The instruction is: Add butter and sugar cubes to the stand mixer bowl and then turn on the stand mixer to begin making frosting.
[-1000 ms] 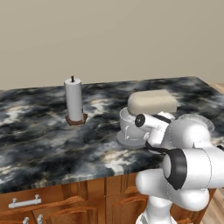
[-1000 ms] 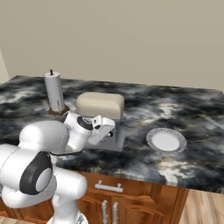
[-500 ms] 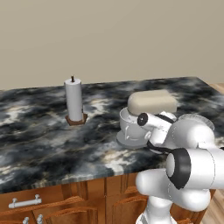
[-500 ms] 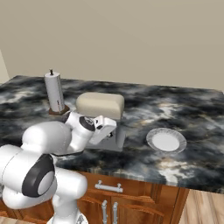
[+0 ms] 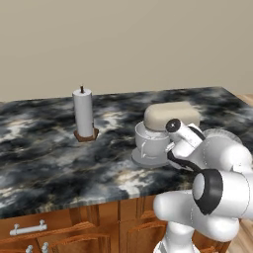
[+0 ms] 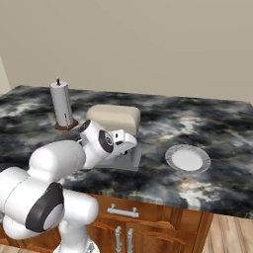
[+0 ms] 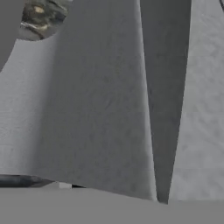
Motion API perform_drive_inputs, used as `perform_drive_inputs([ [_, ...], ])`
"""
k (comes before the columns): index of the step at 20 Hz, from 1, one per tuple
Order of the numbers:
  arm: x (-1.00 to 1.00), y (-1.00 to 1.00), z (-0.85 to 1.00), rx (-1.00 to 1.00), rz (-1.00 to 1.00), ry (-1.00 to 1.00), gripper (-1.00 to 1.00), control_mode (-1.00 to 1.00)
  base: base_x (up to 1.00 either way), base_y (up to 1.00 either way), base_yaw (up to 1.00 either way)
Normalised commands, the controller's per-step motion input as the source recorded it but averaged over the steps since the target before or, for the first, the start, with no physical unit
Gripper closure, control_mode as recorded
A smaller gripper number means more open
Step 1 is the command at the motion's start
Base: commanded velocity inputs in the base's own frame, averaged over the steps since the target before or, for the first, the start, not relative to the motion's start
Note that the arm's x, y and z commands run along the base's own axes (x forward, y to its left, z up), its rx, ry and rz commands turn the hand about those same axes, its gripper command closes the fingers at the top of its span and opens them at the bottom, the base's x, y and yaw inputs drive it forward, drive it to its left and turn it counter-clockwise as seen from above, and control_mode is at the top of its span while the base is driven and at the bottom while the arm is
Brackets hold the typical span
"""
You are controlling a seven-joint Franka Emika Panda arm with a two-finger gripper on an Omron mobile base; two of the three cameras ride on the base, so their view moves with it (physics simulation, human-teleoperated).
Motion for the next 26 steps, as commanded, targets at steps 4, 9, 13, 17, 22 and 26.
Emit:
perform_drive_inputs([
  [4, 0.19, -0.32, 0.00, 0.30, 0.03, 0.09, 1.00, -1.00, 0.00, 0.00, 0.00],
  [9, 0.12, -0.32, 0.00, 0.29, 0.04, 0.08, 1.00, -1.00, 0.00, 0.00, 0.00],
  [13, 0.08, -0.36, 0.00, 0.28, 0.04, 0.08, 1.00, -1.00, 0.00, 0.00, 0.00],
  [17, 0.02, -0.37, -0.01, 0.27, 0.04, 0.08, 1.00, -1.00, 0.00, 0.00, 0.00],
  [22, 0.00, -0.45, -0.10, 0.27, 0.05, 0.08, 1.00, -1.00, 0.00, 0.00, 0.00],
  [26, 0.00, -0.47, -0.26, 0.26, 0.06, 0.09, 1.00, -1.00, 0.00, 0.00, 0.00],
])
